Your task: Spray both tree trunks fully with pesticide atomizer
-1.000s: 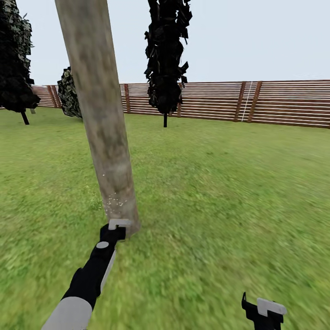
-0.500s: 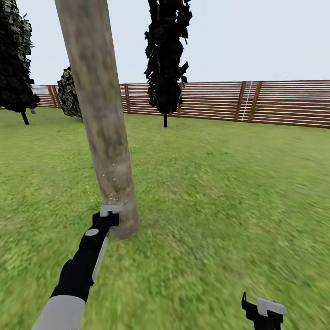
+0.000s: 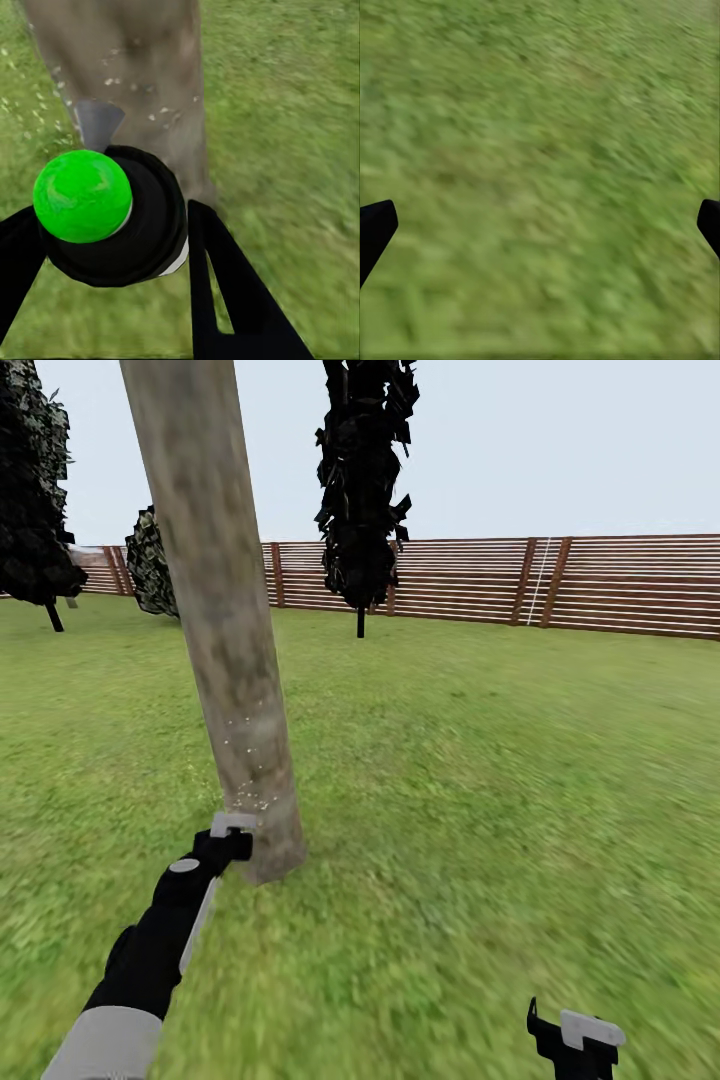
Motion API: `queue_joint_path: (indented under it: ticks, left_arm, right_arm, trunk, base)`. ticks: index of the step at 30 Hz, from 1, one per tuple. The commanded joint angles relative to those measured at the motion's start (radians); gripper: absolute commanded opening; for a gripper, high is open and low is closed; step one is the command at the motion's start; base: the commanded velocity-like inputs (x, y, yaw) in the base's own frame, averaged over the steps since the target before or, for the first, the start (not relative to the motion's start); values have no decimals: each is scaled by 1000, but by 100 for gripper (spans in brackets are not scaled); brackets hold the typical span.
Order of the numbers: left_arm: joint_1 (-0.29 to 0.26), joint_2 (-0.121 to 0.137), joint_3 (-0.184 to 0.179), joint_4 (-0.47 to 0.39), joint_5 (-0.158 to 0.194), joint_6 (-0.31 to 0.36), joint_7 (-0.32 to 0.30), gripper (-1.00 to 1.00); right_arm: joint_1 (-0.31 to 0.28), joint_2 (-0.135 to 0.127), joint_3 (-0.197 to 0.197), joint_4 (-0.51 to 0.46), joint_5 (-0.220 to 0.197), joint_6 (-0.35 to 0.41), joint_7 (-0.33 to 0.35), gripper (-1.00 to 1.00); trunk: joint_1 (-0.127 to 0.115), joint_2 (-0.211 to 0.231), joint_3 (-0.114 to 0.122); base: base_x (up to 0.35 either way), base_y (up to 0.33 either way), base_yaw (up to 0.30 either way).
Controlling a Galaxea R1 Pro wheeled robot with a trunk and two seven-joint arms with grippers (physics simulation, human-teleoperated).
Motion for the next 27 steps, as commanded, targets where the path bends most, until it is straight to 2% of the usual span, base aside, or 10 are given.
queue_joint_path:
  ticks: [1, 3, 5, 11, 13, 17, 21, 23, 25, 27]
  left_arm:
    - [-1, 12, 34, 3, 5, 5, -1, -100]
    - [2, 24, 65, 5, 6, 7, -1, -100]
    - [5, 24, 79, 6, 4, 5, -1, -100]
    - [6, 15, 47, 22, 5, 4, 1, -100]
    - [6, 16, 46, 22, 6, 4, 1, -100]
    - [10, 38, 64, 31, 0, 4, 1, -100]
    - [11, 42, 69, 113, 0, -7, 1, -100]
    - [10, 34, 61, 139, 4, -6, -2, -100]
    - [7, 43, 66, 146, 5, 0, -9, -100]
    - [7, 66, 69, 146, 4, 1, -26, -100]
  right_arm:
    - [0, 0, 0, 0, 0, -1, 0, 100]
    - [0, 0, 0, 0, 0, 0, 0, 100]
    - [1, 0, 0, 0, 1, 0, 0, 100]
    - [1, 0, 0, 0, 1, 0, 0, 100]
    - [1, 0, 0, 0, 1, -1, 0, 100]
    - [0, 0, 0, 0, 0, -1, 0, 100]
    - [1, 0, 0, 0, 0, -1, 0, 100]
    - [1, 0, 0, 0, 0, -1, 0, 100]
    - [0, 0, 0, 0, 0, 0, 0, 100]
    - [1, 0, 0, 0, 0, -1, 0, 100]
  trunk:
    - [0, 0, 0]
    - [0, 0, 0]
    - [0, 0, 0]
    - [0, 0, 0]
    - [0, 0, 0]
    - [0, 0, 0]
    - [0, 0, 0]
    - [0, 0, 0]
    - [0, 0, 0]
    - [0, 0, 0]
  base:
    - [0, 0, 0]
    - [0, 0, 0]
    - [0, 0, 0]
    - [168, 10, 0]
    - [312, 109, 0]
    - [169, 94, 0]
    - [14, 9, 140]
    - [1, 1, 235]
    - [15, 2, 21]
    - [79, 46, 5]
